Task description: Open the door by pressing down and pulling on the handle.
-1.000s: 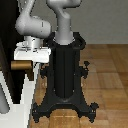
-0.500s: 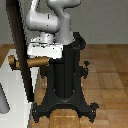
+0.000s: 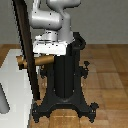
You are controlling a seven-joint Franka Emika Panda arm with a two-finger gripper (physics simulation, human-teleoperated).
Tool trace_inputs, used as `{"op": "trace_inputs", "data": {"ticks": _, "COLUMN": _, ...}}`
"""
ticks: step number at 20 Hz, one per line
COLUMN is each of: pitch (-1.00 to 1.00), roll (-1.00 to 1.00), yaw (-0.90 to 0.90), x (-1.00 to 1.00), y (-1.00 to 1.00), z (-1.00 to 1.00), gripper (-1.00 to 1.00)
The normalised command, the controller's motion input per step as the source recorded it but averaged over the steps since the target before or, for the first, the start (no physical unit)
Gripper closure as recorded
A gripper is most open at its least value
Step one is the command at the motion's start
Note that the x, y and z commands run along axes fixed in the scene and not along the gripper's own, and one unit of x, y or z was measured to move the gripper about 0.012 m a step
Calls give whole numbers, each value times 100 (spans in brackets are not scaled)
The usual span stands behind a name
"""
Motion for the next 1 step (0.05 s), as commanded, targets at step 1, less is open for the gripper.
{"op": "trace_inputs", "data": {"ticks": 1, "pitch": 0, "roll": 0, "yaw": 0, "x": 0, "y": 0, "z": 0, "gripper": 100}}
